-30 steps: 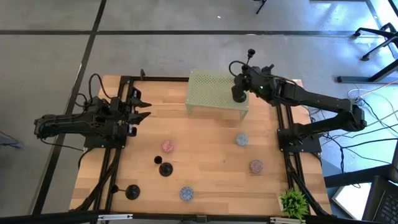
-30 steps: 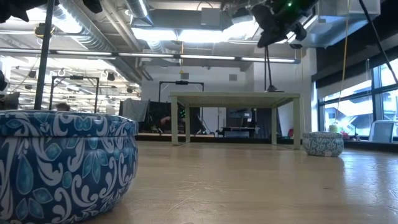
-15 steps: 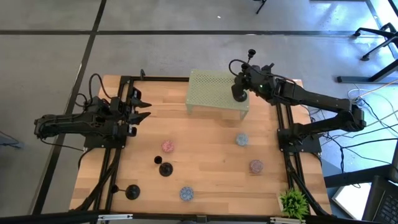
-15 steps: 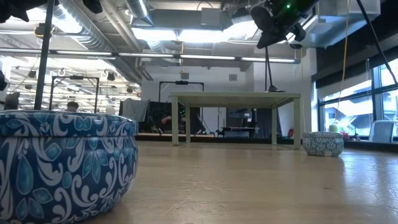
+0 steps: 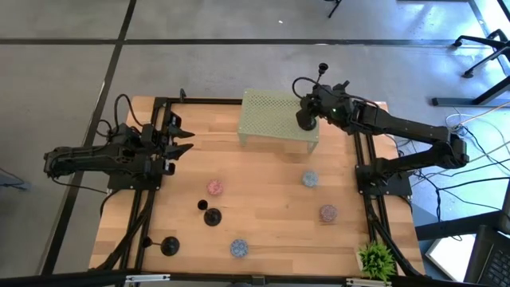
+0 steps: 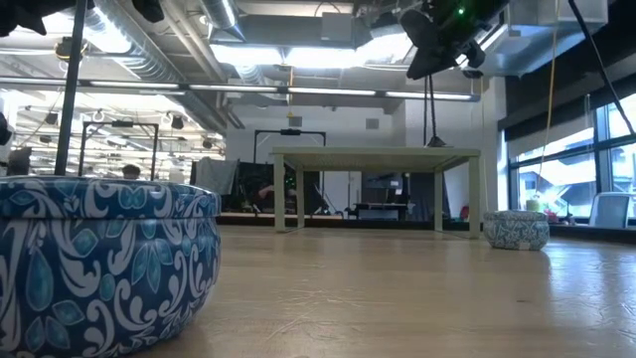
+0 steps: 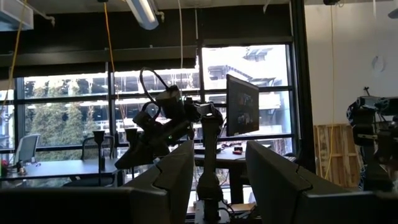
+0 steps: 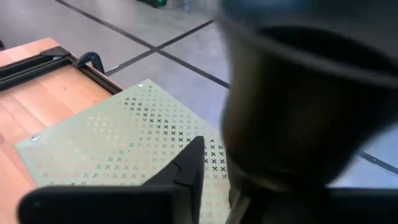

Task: Pick & Place candle stick holders
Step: Put the black candle holder on the shelf aligned with the other black candle holder

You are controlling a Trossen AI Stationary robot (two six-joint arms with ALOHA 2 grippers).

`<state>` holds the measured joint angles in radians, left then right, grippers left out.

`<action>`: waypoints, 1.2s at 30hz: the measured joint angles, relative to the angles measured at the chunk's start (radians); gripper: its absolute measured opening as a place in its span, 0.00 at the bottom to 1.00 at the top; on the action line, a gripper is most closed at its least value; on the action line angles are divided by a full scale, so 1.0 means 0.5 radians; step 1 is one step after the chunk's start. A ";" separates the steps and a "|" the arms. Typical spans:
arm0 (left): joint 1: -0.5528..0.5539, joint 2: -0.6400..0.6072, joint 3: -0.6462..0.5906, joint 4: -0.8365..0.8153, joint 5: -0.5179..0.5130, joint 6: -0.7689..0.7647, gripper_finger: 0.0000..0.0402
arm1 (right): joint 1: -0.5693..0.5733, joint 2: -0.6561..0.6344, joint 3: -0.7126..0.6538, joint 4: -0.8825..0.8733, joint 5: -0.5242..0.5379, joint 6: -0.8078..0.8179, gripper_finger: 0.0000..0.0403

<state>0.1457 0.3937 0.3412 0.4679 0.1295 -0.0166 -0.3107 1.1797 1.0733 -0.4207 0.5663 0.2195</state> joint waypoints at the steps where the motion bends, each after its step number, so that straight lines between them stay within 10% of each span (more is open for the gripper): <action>1: 0.000 0.000 0.000 0.000 0.000 0.001 0.36 | 0.000 0.000 0.000 0.000 0.000 0.000 0.21; 36: 0.000 0.000 0.000 -0.048 0.042 -0.052 0.36 | 0.143 -0.305 0.003 -0.118 -0.003 -0.111 0.49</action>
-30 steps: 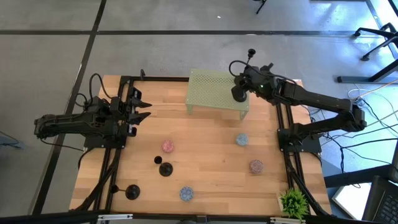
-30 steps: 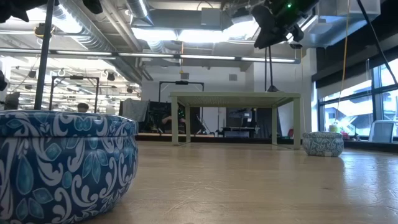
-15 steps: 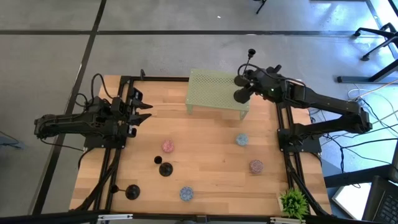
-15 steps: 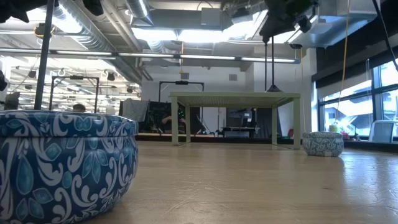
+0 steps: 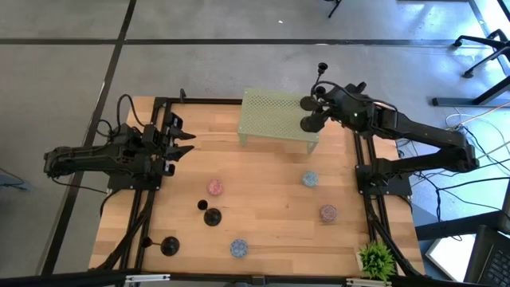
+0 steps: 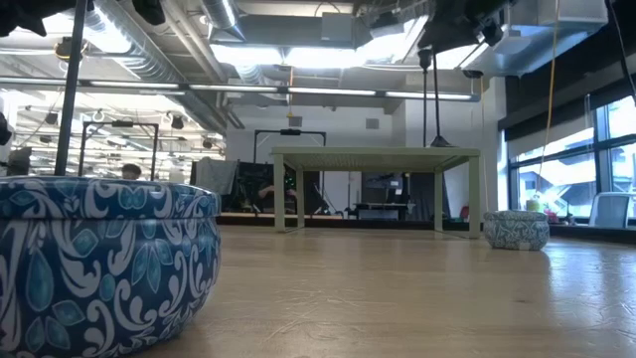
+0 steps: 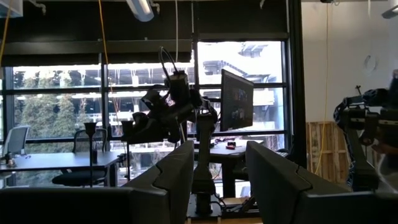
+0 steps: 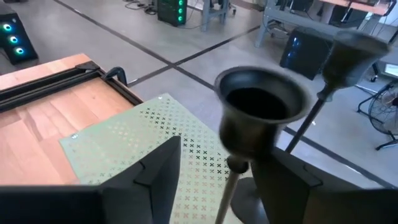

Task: Pick & Place candle stick holders
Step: Put the black candle holder on the shelf aligned with the other black candle holder, then put the black candle holder on the shelf

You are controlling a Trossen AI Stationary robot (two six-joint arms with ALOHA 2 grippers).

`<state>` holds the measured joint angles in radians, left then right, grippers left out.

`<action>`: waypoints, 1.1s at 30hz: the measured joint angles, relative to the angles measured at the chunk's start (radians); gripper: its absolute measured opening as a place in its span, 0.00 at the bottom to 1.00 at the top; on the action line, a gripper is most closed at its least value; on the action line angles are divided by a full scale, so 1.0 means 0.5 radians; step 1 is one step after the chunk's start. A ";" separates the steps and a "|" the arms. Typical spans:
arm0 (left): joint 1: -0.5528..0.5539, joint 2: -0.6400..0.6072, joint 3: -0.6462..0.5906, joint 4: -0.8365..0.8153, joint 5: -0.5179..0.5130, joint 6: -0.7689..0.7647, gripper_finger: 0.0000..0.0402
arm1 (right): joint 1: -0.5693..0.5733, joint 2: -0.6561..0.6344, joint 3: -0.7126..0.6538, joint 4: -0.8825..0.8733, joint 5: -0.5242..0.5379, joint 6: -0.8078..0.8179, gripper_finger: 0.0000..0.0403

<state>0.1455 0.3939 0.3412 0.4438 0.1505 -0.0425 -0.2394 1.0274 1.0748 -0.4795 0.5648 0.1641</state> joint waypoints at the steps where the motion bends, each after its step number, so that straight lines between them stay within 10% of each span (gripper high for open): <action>1: 0.000 0.000 0.000 0.000 0.000 0.000 0.36 | 0.000 -0.010 0.001 -0.003 0.000 -0.016 0.50; 23: 0.000 -0.001 -0.001 -0.113 0.000 -0.016 0.36 | 0.000 -0.068 0.001 -0.685 -0.201 0.108 0.59; 33: 0.000 0.009 -0.001 -0.628 0.427 0.251 0.36 | 0.058 -0.062 -0.009 -0.976 -1.283 0.476 0.59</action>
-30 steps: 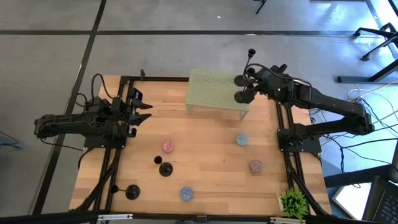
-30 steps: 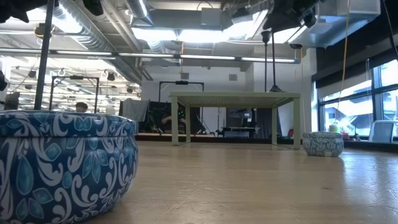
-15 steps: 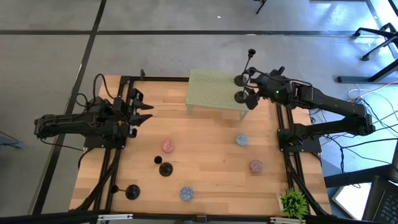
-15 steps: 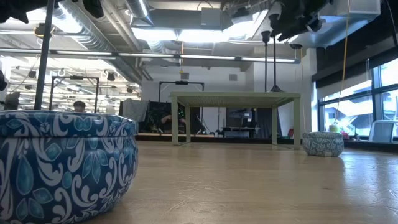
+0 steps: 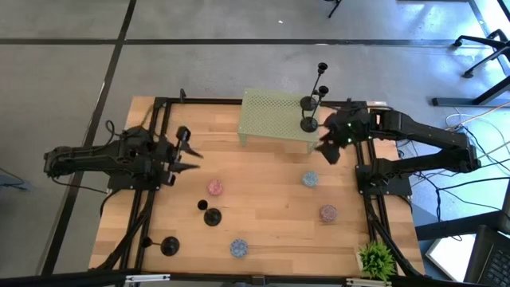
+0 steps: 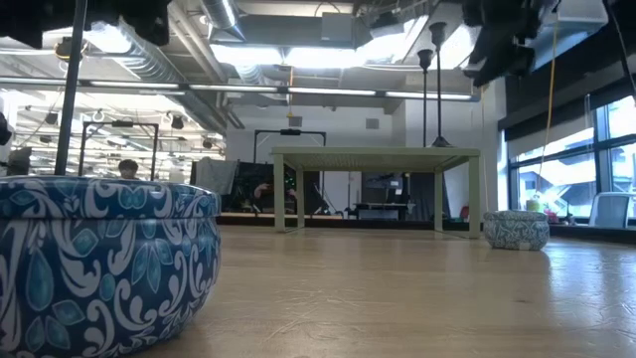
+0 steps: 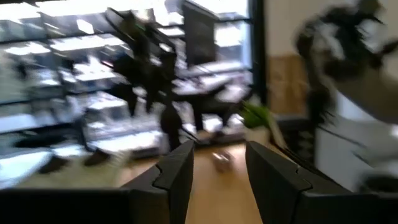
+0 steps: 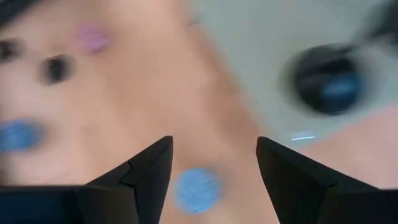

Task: Pick & Place candle stick holders
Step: Put the black candle holder on the shelf

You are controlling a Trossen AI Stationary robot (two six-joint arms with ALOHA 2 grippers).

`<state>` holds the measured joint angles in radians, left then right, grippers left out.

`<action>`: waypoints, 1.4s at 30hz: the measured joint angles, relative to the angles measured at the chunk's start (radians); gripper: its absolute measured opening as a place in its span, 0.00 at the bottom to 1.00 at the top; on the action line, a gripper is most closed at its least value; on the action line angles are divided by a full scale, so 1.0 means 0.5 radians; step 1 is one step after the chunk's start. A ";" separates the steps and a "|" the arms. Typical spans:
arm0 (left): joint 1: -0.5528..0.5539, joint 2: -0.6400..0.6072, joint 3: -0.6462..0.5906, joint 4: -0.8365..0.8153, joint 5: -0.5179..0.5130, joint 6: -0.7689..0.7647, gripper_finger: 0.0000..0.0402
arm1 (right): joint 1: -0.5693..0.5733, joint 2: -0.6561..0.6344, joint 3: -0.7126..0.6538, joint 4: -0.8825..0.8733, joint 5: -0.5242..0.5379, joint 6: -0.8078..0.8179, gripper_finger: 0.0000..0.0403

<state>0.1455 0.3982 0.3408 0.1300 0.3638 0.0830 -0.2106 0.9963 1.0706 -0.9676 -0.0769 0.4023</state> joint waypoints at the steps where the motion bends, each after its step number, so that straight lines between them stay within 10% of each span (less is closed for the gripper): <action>1: 0.000 0.006 0.000 -0.070 0.068 0.012 0.36 | 0.036 0.001 -0.014 0.046 -0.094 0.004 0.59; 18: -0.235 0.348 -0.001 -0.404 0.341 -0.229 0.36 | 0.857 0.004 -0.297 1.081 -0.166 -0.311 0.59; 42: -0.739 0.987 0.000 0.345 0.145 -0.052 0.35 | 0.950 0.234 -0.339 1.229 0.011 -0.456 0.59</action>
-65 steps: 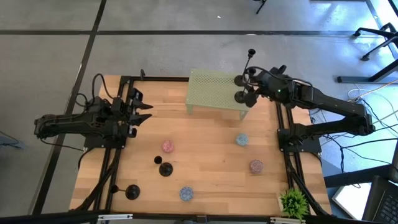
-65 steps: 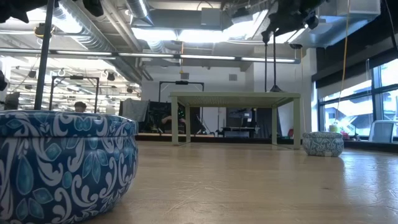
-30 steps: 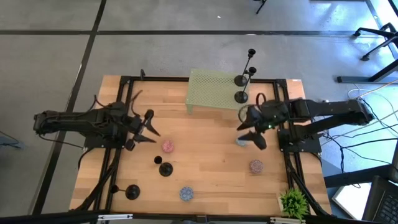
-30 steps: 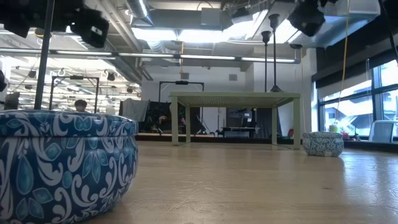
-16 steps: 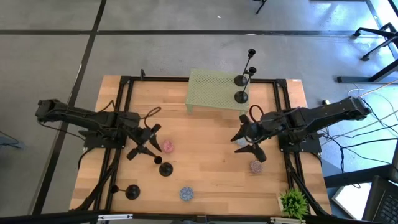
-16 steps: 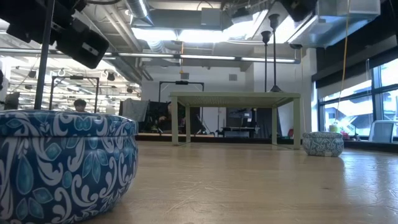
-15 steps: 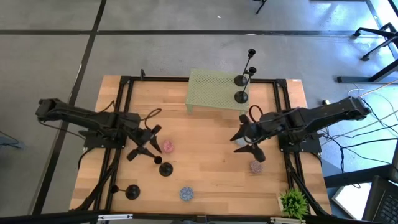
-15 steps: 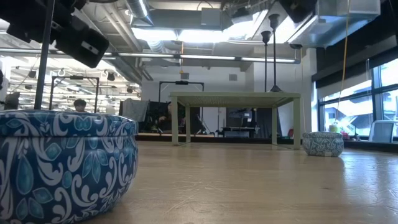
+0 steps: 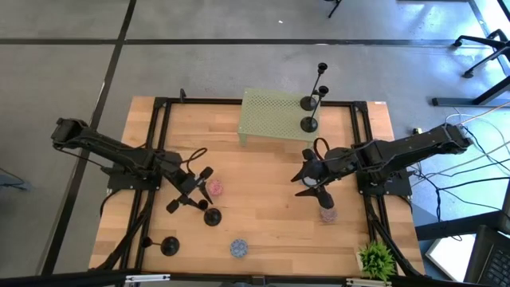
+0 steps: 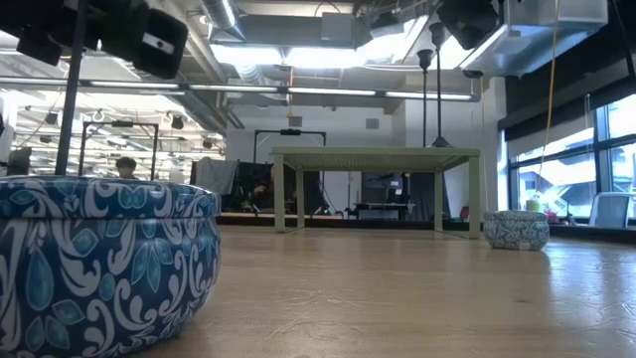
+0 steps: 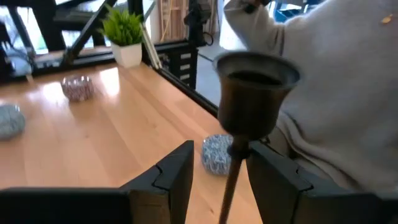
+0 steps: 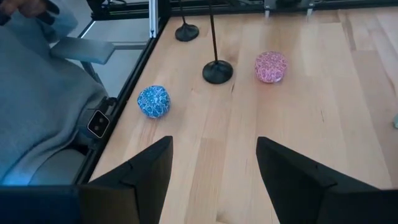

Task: Pick & Place candle stick holders
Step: Put the black candle holder on the shelf

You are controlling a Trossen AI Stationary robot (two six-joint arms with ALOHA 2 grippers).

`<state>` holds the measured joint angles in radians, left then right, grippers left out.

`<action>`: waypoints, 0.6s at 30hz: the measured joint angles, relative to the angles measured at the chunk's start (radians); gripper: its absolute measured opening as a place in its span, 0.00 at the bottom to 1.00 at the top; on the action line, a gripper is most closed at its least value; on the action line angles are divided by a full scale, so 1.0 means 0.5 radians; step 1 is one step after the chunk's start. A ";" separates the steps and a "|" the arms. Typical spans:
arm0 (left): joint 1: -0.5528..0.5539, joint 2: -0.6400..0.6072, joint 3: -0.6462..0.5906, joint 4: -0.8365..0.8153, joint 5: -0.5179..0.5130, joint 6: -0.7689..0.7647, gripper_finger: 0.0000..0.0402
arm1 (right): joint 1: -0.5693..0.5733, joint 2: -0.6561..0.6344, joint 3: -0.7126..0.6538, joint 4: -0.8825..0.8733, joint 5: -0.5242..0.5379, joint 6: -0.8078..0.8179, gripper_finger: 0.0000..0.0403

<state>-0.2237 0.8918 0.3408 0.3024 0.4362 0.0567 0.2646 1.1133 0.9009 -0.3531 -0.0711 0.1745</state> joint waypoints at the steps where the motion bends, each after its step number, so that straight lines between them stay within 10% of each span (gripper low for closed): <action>1: 0.000 0.002 0.000 0.003 0.000 0.030 0.34 | 0.000 0.000 0.000 0.002 0.000 0.000 0.59; 9: 0.000 0.002 0.000 0.090 0.000 0.243 0.07 | 0.000 0.000 0.000 -0.004 0.000 0.055 0.59; 18: 0.006 0.003 0.124 0.388 -0.275 0.255 0.10 | 0.000 0.011 0.000 -0.010 0.140 0.054 0.59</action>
<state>-0.2207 0.8933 0.4029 0.4966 0.2987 0.1842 0.2646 1.1187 0.9009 -0.3583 -0.0013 0.2016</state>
